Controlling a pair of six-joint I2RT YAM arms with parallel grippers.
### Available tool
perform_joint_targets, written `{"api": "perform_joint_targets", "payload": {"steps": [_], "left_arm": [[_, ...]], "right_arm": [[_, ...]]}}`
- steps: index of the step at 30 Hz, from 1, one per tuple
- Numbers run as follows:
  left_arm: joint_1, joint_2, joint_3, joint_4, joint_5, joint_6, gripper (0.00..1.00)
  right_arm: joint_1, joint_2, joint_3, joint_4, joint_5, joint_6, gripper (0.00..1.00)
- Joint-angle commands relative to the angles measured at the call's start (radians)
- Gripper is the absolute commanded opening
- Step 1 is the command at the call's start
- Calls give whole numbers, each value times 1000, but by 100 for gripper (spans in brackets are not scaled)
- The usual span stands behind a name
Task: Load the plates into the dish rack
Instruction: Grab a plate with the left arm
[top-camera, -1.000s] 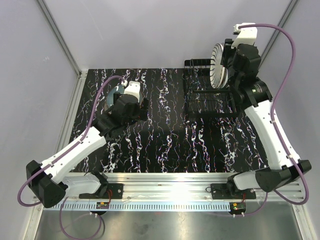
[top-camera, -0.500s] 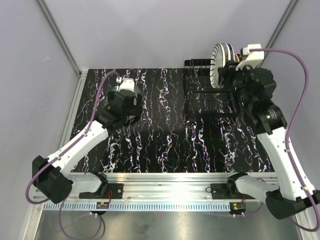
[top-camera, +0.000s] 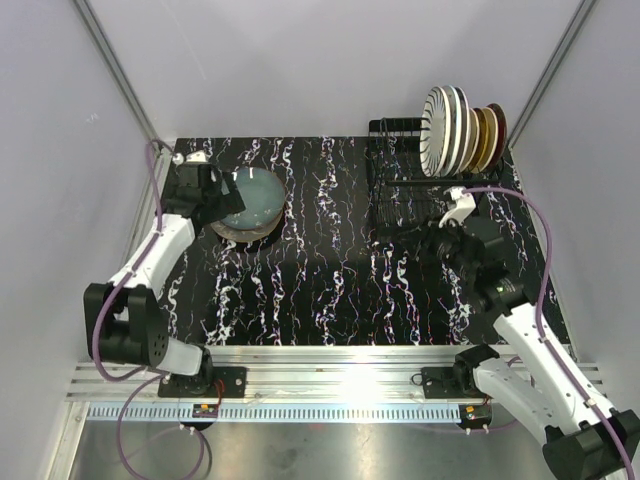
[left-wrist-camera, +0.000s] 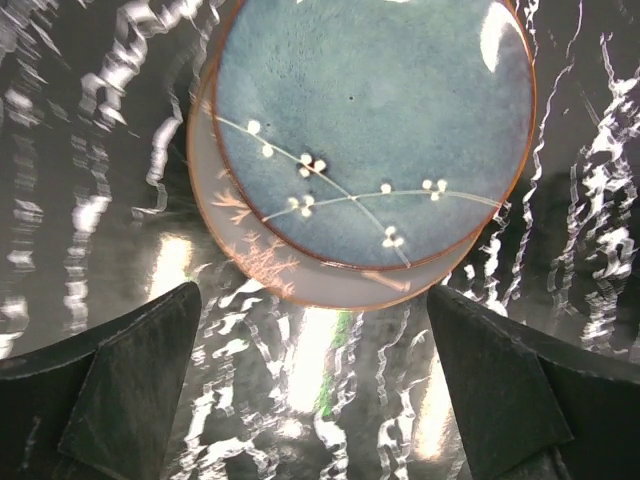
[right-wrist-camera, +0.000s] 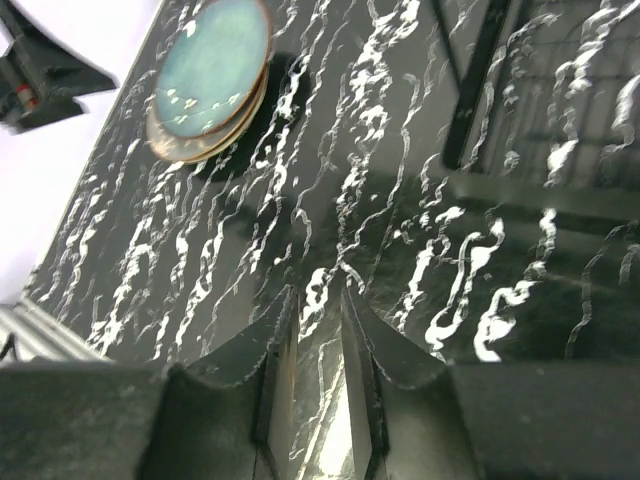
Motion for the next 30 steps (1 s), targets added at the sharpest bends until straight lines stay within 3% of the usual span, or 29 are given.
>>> {"api": "perform_joint_targets", "payload": {"steps": [1, 3, 11, 30], "left_arm": [[112, 63, 40, 92, 267, -143, 96], [172, 82, 40, 143, 335, -166, 94], [190, 256, 146, 152, 340, -174, 88], [236, 378, 45, 252, 374, -177, 79]], "right_arm": [[-1, -61, -58, 135, -73, 68, 30], [-1, -68, -78, 140, -76, 68, 31], [-1, -58, -87, 129, -64, 61, 31], [-3, -26, -96, 144, -55, 56, 30]]}}
